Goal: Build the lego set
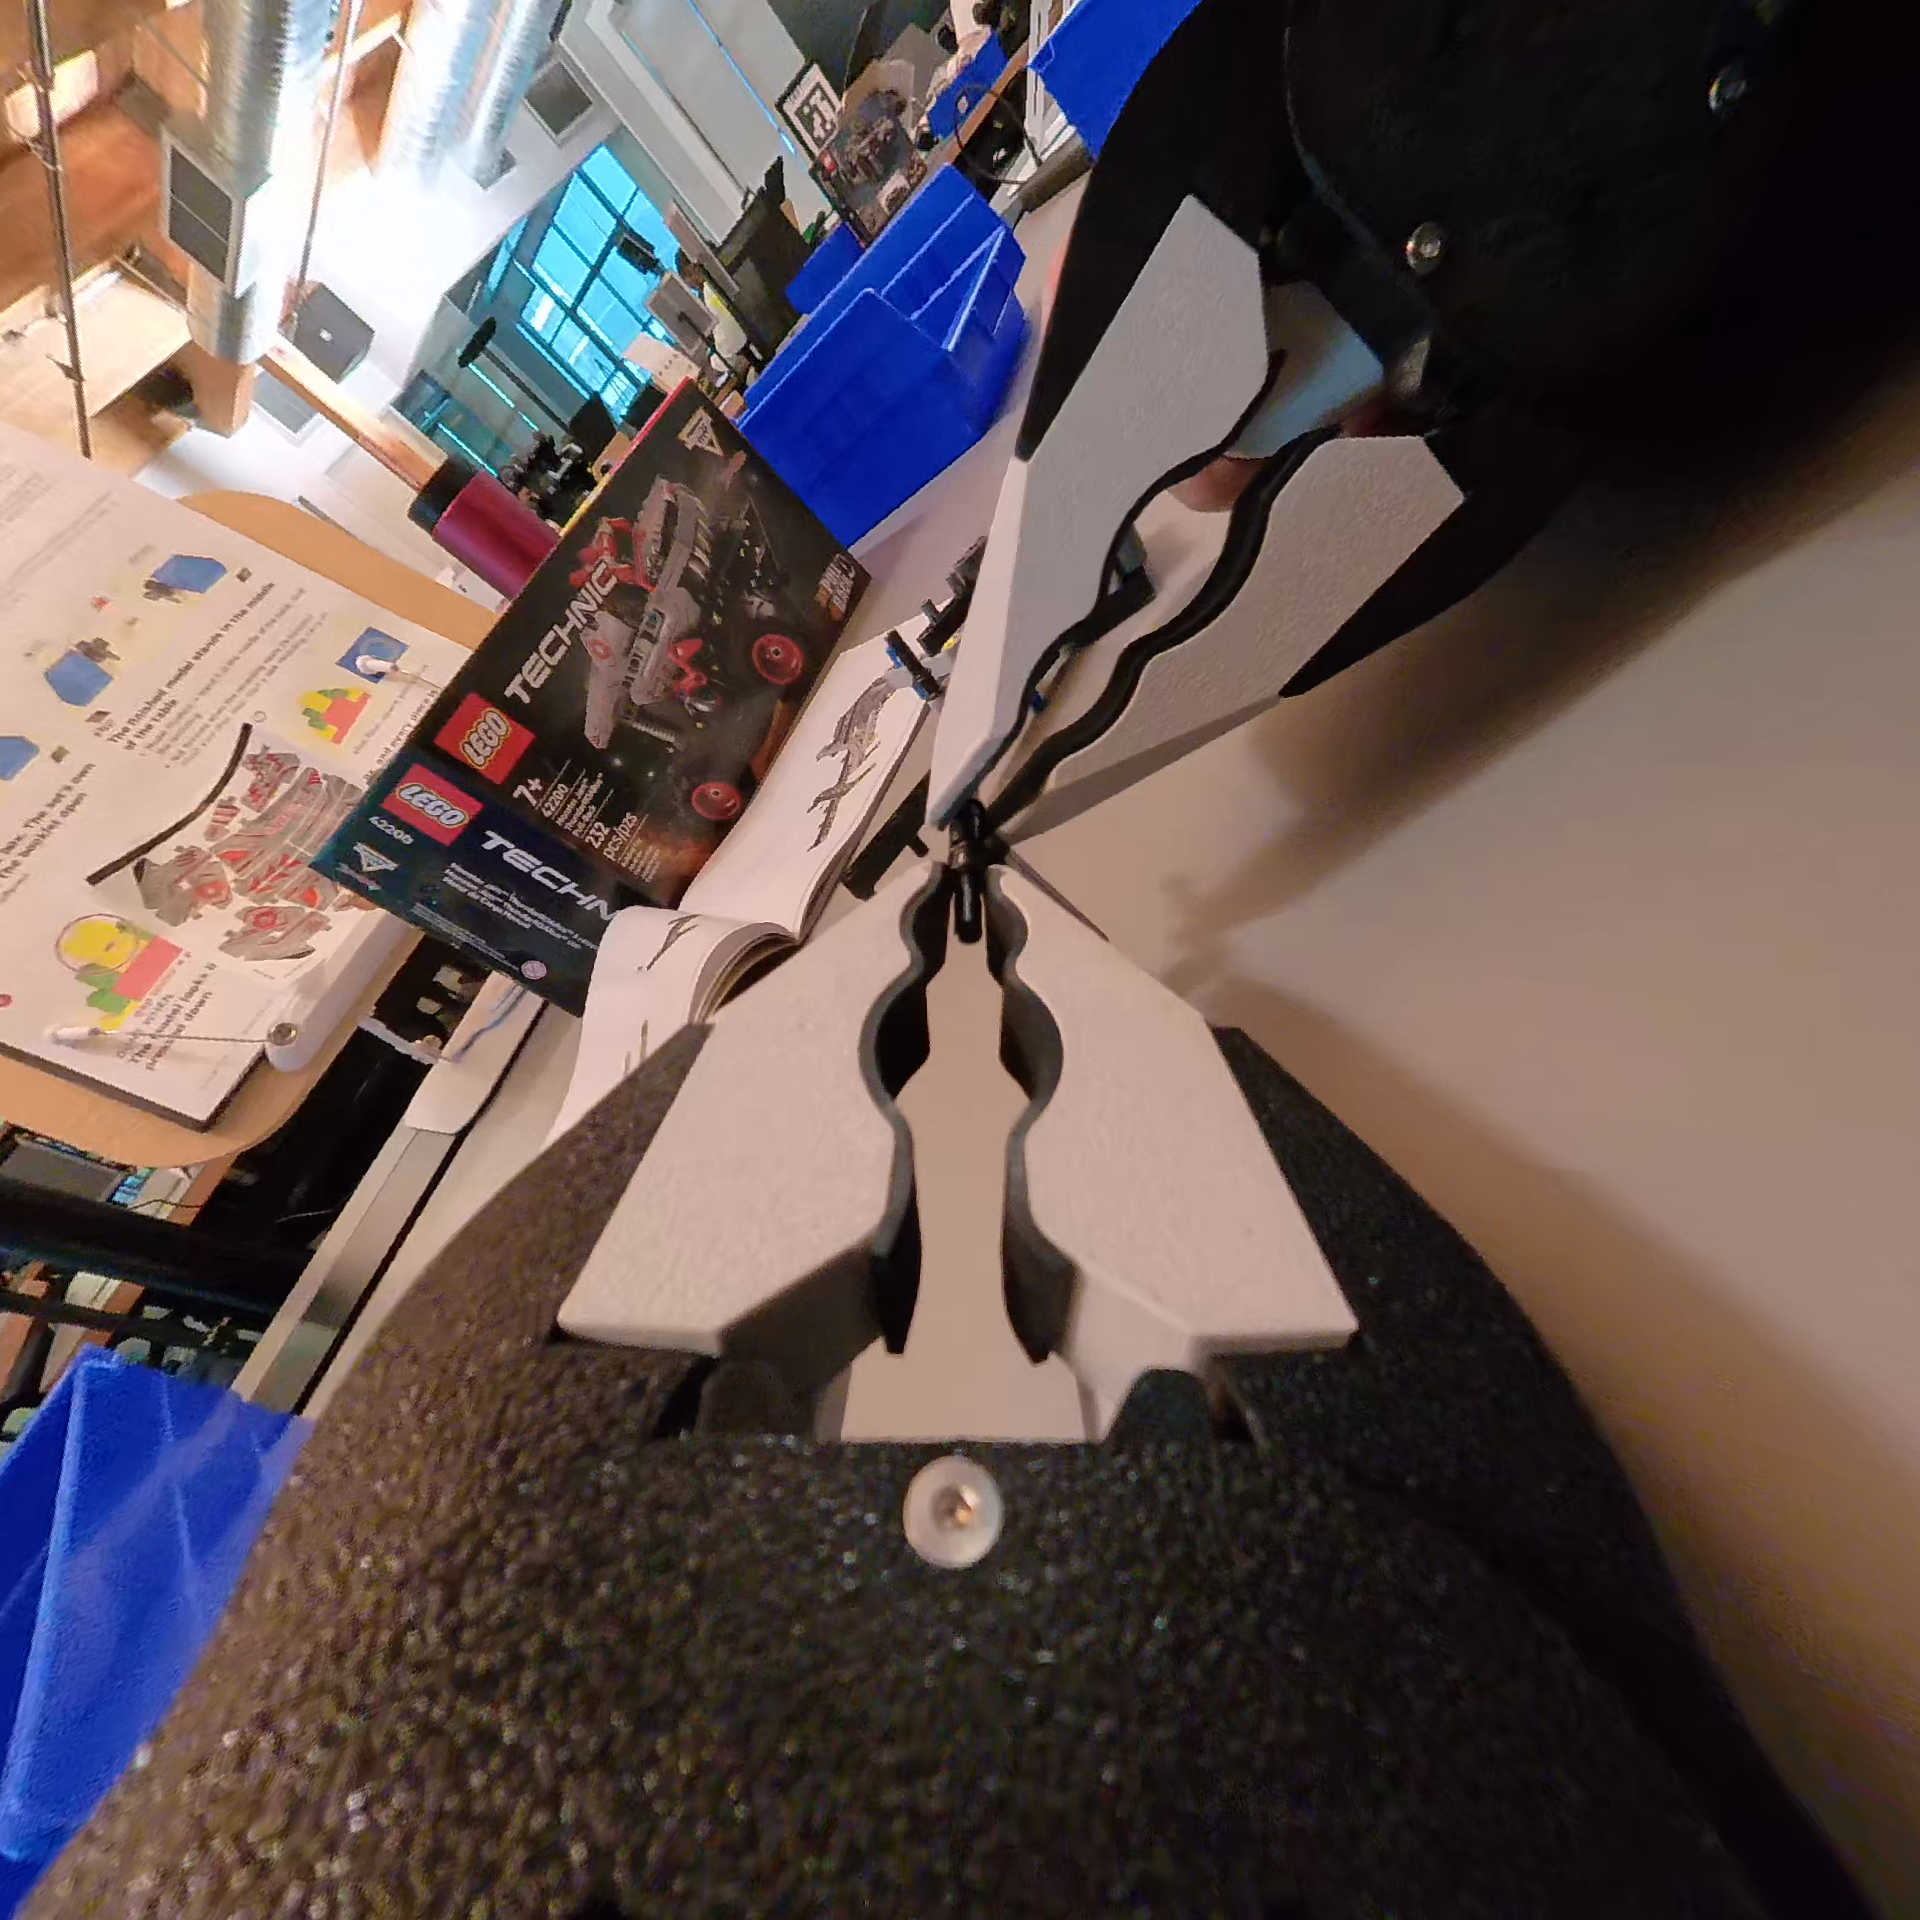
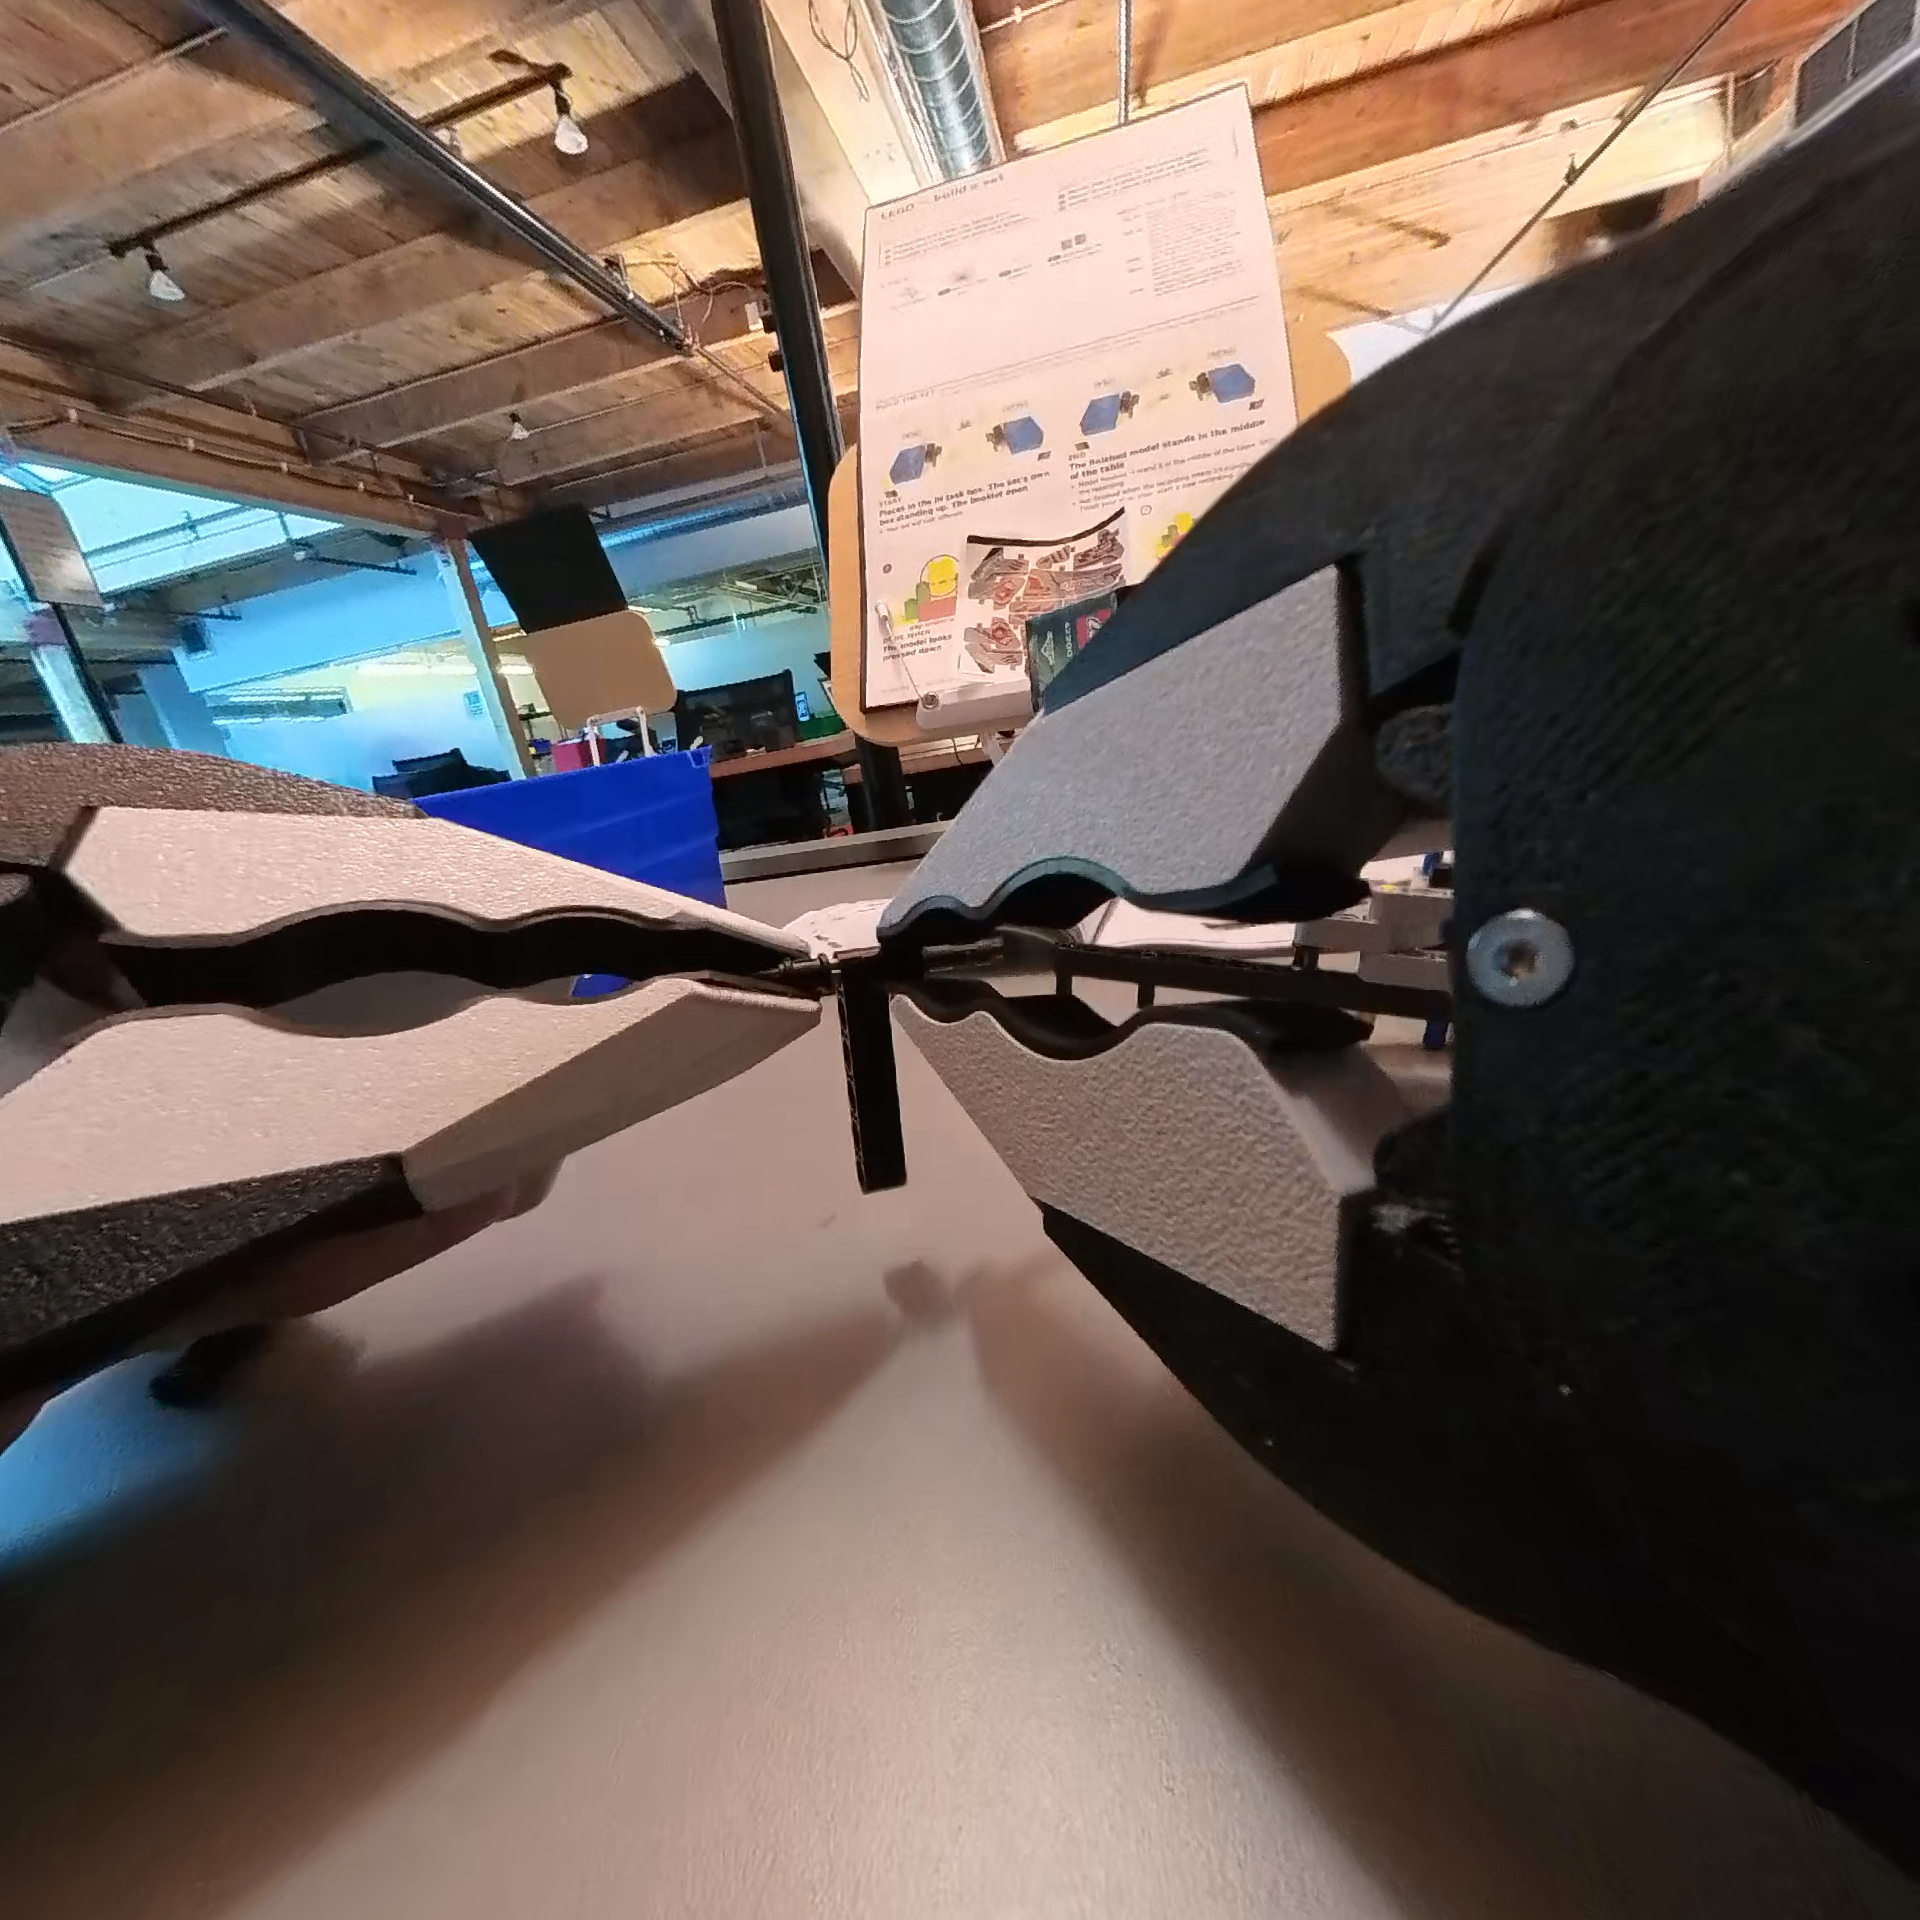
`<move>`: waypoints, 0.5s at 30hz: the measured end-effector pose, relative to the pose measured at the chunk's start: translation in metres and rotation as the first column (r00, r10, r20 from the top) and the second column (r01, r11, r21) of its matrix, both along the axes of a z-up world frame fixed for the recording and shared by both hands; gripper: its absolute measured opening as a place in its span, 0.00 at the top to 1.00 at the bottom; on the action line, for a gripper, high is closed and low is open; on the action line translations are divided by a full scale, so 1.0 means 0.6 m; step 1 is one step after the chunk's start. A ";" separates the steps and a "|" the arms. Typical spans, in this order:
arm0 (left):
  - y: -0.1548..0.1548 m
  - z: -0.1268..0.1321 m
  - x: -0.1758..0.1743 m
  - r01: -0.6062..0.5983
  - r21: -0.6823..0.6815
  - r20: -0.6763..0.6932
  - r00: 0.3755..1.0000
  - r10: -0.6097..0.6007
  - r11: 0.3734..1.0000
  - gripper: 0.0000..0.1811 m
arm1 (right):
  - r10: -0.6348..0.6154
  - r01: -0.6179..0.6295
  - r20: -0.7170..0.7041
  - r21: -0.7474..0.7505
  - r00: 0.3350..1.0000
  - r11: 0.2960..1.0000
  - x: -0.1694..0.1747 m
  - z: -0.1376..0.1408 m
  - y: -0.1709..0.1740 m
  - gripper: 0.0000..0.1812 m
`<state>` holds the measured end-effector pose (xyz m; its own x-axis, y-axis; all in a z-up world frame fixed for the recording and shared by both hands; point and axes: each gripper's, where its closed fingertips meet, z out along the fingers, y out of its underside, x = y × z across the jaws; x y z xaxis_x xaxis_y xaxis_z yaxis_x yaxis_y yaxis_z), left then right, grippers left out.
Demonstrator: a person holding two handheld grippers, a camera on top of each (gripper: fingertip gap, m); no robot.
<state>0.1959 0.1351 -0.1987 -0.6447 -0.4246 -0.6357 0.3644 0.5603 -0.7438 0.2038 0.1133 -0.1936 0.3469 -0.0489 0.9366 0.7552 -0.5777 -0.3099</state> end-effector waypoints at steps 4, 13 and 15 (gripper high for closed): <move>0.000 -0.009 0.004 -0.012 0.027 -0.026 1.000 0.013 1.000 0.98 | -0.005 0.004 -0.030 -0.015 1.000 1.000 0.001 -0.005 -0.004 0.99; -0.002 -0.019 0.008 -0.018 0.057 -0.047 0.999 0.020 0.998 0.98 | -0.003 0.001 -0.088 -0.026 0.996 1.000 0.005 -0.013 -0.007 0.99; 0.000 -0.014 0.010 -0.023 0.043 -0.033 0.999 0.024 0.999 0.98 | 0.018 -0.016 -0.155 0.017 0.988 1.000 0.008 -0.009 -0.007 0.98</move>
<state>0.2022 0.1348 -0.2071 -0.6562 -0.4127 -0.6317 0.3258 0.6002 -0.7305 0.2083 0.1090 -0.1993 0.4890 -0.0562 0.8705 0.7068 -0.5593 -0.4332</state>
